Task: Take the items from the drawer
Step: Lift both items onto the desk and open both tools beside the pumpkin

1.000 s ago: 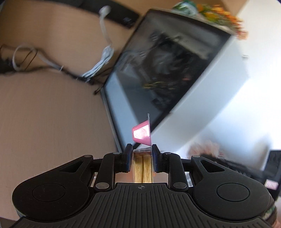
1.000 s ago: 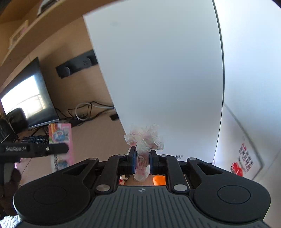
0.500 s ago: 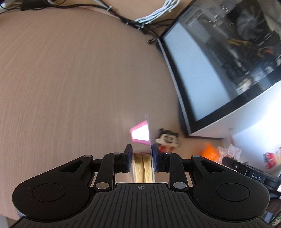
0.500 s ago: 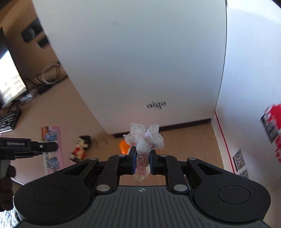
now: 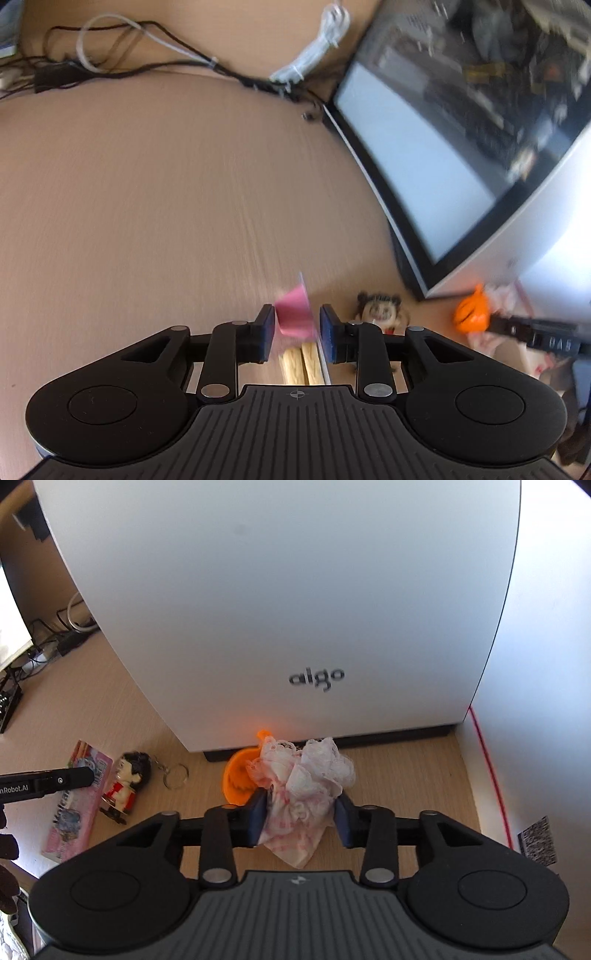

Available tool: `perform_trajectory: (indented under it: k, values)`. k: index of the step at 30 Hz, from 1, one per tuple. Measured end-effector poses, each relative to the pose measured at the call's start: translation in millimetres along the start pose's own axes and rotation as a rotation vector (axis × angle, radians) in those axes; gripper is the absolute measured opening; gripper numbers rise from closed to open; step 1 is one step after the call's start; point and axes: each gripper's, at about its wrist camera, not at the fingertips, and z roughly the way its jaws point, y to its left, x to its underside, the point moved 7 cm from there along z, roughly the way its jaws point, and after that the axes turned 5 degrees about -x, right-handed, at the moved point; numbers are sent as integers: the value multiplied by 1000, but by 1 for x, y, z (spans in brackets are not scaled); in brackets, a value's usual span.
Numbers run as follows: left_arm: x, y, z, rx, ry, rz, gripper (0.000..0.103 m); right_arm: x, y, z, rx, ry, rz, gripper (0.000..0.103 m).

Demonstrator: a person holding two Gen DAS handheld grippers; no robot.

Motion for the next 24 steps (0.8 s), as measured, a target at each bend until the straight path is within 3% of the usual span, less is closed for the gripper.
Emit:
perform_trajectory:
  k: [6, 10, 12, 16, 19, 24]
  values:
    - [-7, 2, -45, -24, -69, 14, 29, -9, 14, -51, -36, -119, 1, 56]
    - [12, -19, -78, -4, -44, 137, 29, -4, 26, -80, -60, -146, 2, 58]
    - [34, -35, -88, 61, 21, 228, 29, 5, 32, -93, -72, -147, -3, 61]
    - [96, -61, -78, 176, 258, 321, 29, 32, 39, -111, -75, -100, -21, 63]
    - [141, -63, -57, 153, 395, 299, 29, 59, 39, -108, -72, -39, -5, 63]
    - [191, -53, -19, 97, 543, 272, 29, 102, 29, -105, -68, 54, 44, 63]
